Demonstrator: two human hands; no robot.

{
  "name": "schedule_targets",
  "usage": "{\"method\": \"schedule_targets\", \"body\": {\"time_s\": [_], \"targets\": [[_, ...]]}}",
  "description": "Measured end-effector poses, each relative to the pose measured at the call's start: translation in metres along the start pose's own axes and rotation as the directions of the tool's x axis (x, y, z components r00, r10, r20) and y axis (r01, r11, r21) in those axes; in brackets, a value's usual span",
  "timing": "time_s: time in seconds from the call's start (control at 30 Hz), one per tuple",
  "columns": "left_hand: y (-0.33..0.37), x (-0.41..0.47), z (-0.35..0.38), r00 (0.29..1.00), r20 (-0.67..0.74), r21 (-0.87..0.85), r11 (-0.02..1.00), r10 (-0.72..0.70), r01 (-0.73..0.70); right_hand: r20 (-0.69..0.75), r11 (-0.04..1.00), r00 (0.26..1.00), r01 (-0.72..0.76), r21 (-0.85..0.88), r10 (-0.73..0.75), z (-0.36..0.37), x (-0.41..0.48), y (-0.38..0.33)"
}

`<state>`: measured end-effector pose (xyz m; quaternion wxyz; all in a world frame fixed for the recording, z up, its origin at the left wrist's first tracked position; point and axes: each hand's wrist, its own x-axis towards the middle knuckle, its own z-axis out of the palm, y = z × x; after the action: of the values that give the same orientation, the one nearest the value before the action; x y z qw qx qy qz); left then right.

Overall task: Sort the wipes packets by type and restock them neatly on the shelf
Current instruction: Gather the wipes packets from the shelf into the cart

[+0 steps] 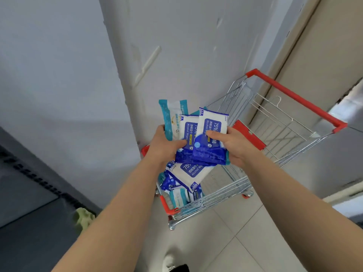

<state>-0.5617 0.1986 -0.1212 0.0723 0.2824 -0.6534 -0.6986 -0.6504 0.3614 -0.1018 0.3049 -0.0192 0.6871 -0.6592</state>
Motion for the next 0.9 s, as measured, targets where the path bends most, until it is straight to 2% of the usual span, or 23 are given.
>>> {"method": "schedule_targets", "body": {"time_s": [0.2,0.33,0.5,0.67,0.77,0.9], "targets": [[-0.039,0.088,0.029,0.991,-0.046,-0.023,0.991,-0.129,0.128,0.071,0.99,0.987,-0.143,0.001,0.143,-0.028,0.109,0.028],[-0.086,0.132,0.045,0.968,-0.09,-0.095,0.97,-0.233,0.225,0.164,0.965,0.951,-0.259,-0.037,0.261,-0.048,0.178,0.066],[-0.156,0.172,0.071,0.926,-0.155,-0.102,0.938,-0.344,0.332,0.247,0.9,0.866,-0.408,-0.152,0.435,-0.073,0.252,0.127],[-0.234,0.19,0.09,0.871,-0.198,-0.132,0.893,-0.45,0.431,0.296,0.794,0.739,-0.532,-0.295,0.605,-0.097,0.299,0.197],[-0.273,0.19,0.096,0.832,-0.229,-0.119,0.863,-0.505,0.491,0.331,0.745,0.672,-0.546,-0.382,0.662,-0.102,0.316,0.239],[-0.315,0.188,0.095,0.778,-0.279,-0.008,0.812,-0.562,0.584,0.341,0.641,0.558,-0.531,-0.554,0.756,-0.102,0.328,0.282]]}}
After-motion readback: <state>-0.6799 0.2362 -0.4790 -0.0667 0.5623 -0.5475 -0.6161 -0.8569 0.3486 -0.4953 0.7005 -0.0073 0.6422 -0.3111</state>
